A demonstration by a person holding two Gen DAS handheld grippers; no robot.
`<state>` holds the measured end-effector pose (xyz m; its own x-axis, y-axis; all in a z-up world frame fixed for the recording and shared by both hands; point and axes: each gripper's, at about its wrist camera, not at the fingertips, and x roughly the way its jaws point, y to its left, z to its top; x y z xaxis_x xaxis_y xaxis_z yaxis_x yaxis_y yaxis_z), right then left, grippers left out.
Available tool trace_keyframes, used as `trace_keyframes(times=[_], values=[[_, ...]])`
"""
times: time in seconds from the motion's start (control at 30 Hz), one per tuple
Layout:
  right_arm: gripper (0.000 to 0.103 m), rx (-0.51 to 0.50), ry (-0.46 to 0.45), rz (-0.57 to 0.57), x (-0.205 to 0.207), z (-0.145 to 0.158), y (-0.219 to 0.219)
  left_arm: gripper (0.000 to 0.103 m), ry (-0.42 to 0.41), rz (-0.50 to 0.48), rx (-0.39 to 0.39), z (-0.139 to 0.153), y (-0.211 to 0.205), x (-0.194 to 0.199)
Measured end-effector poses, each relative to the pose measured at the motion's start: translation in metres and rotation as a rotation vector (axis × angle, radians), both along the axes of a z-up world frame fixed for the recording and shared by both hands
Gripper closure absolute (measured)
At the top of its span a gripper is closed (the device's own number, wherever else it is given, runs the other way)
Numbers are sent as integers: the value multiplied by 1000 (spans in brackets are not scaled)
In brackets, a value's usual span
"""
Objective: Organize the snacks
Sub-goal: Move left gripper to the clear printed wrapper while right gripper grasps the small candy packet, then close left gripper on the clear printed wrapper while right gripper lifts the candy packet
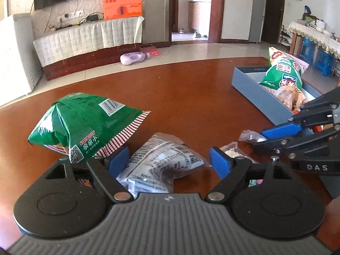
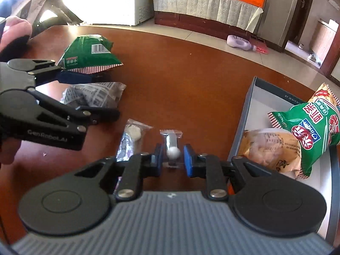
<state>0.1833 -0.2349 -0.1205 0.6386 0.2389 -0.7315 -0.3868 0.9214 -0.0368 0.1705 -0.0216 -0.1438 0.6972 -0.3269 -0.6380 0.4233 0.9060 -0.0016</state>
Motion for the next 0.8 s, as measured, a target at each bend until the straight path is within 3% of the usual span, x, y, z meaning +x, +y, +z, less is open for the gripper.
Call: trace_keyframes(times=[0.3, 0.8], values=[[81, 2, -9, 10, -12, 6, 4, 27, 8, 23, -17, 0, -5, -8], [82, 154, 4, -10, -36, 21, -20, 35, -27, 94, 12, 19, -9, -34]])
